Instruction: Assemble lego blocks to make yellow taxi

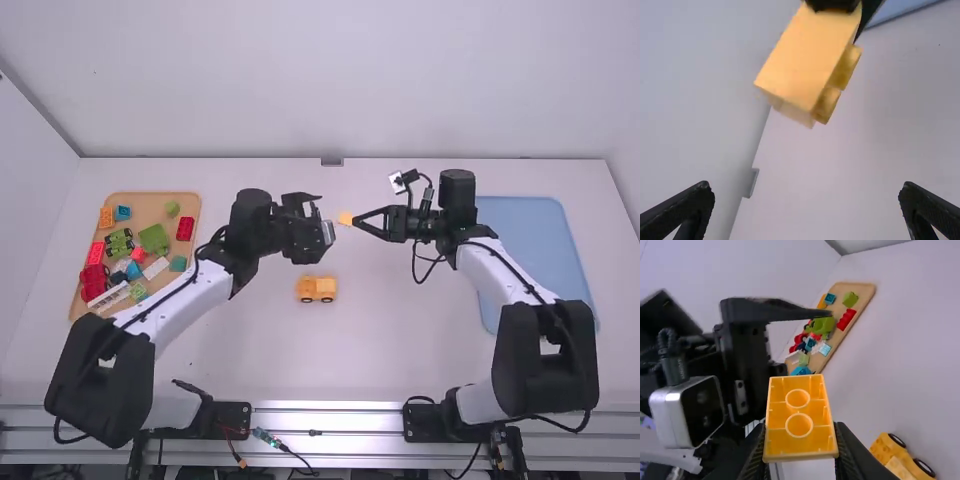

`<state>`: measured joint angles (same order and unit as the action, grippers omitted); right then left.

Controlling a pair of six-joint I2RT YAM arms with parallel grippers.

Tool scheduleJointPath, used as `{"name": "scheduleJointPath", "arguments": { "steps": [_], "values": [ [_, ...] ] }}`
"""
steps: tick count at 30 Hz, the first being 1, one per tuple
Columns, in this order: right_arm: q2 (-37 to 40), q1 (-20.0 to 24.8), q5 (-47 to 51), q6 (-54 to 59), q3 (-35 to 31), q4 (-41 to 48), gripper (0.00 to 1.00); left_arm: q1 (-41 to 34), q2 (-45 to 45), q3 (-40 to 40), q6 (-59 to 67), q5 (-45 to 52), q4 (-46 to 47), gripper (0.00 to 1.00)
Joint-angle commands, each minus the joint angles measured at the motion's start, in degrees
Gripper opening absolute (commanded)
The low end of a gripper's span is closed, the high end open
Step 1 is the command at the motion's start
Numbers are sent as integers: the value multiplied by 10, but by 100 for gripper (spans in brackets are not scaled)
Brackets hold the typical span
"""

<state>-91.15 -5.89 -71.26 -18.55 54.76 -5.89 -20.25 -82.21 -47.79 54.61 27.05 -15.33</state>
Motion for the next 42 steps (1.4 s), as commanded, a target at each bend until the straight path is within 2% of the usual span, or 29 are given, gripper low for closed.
{"name": "scheduleJointPath", "arguments": {
  "steps": [1,8,13,18,24,34,42],
  "values": [
    [-11,10,-12,-27,15,1,20,0,44,10,-28,-7,-2,99],
    [-11,15,-73,35,14,13,20,0,99,33,-30,100,2,99],
    [-11,14,-107,105,14,43,20,0,101,34,-31,129,20,99],
    [-11,1,-131,165,14,50,20,1,101,33,-31,221,44,99],
    [-11,-14,-132,176,15,50,20,16,101,33,-31,267,36,99],
    [-10,-21,-172,174,15,47,19,104,100,32,-24,401,35,99],
    [-10,-28,-172,188,15,46,20,97,100,32,-24,405,37,99]
  ]
}}
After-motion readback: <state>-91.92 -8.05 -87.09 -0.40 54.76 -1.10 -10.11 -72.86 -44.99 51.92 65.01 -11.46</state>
